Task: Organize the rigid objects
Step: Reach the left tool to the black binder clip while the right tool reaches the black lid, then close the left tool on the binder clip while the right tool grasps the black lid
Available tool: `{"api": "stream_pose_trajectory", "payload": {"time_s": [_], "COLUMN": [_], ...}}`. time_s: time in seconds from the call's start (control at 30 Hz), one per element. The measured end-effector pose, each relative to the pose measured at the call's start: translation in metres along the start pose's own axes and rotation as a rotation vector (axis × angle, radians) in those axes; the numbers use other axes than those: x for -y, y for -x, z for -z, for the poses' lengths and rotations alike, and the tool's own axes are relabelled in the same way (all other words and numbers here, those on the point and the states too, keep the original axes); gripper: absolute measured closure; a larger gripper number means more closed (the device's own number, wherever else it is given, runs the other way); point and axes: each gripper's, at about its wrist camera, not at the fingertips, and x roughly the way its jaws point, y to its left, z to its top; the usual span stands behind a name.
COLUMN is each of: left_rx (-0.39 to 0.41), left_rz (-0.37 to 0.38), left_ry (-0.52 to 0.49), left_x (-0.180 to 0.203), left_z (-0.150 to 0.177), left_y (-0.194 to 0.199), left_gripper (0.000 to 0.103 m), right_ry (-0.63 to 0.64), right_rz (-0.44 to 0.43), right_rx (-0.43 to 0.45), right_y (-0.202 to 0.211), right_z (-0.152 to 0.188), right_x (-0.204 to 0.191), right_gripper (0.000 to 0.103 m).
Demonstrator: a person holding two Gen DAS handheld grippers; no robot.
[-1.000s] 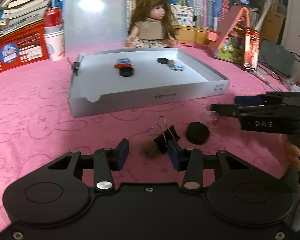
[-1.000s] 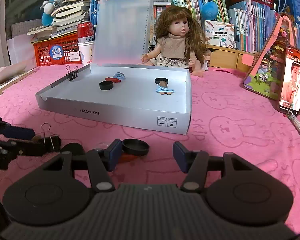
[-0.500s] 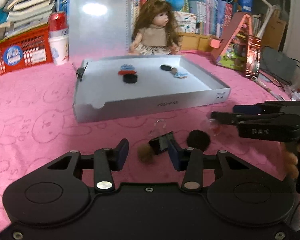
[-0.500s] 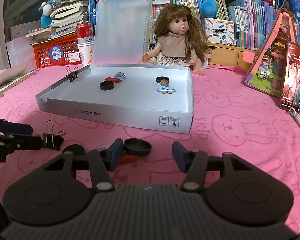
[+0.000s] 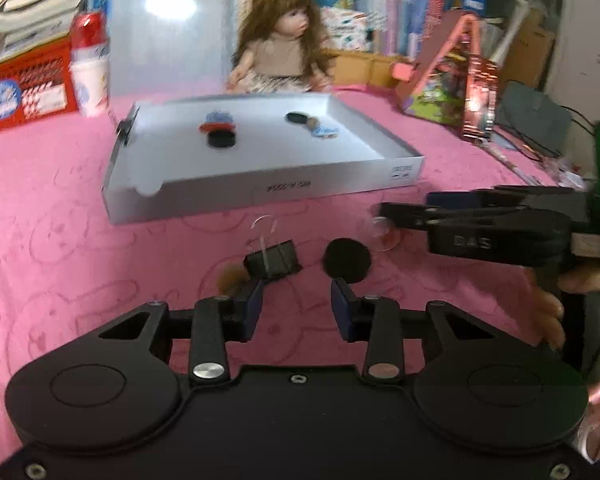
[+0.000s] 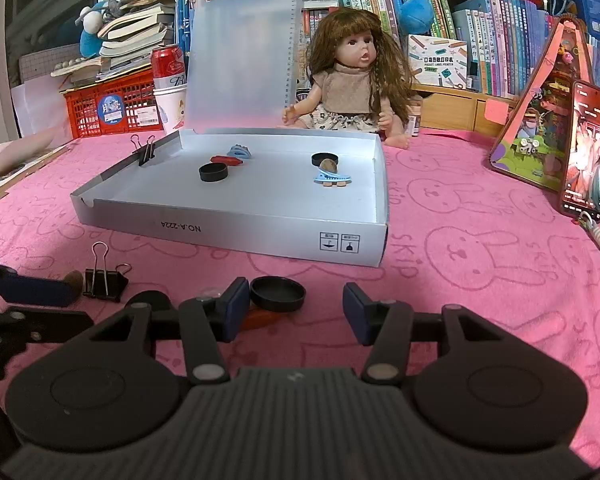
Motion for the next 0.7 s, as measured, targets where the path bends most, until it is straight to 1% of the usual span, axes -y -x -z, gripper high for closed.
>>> {"api": "stream_pose_trajectory", "payload": {"time_s": [0.07,0.2,0.3,0.43,0.6,0.7], "left_rx": [0.009,0.023,0.028,0.033,0.048,0.051], "left_rz": [-0.025,-0.070,-0.086,-0.100,-0.123,-0.122], "left_ry": [0.021,0.027,0.024,0.049,0.059,0.056], "left_x": [-0.002,-0.002,0.000,0.000,0.001,0.001], "left_z": [0.000,-0.002,-0.005,-0.008,-0.010,-0.010], "left_y": [-0.004,-0.010,-0.015,-0.020,-0.025,-0.025], "left_gripper": [0.067,0.067,0.065,0.064,0.067,0.068], "right_ry": [0.000,-0.003,-0.009,-0.008,-0.001,-0.015], "right_rz": [0.002,0.012,0.024,0.048,0.082,0.086], "right_rx": [0.001,0.002,0.005,0.011,0.009,-0.002], "right_y": [0.000,0.000,0.000,0.000,-0.001,-0.003], "right_z": [0.000,0.000,0.000,0.001,0.001,0.003], "right_x": [0.001,0.002,0.003,0.004,0.005,0.009], "right_gripper": [0.045,0.045,0.046,0.047,0.048,0.049]}}
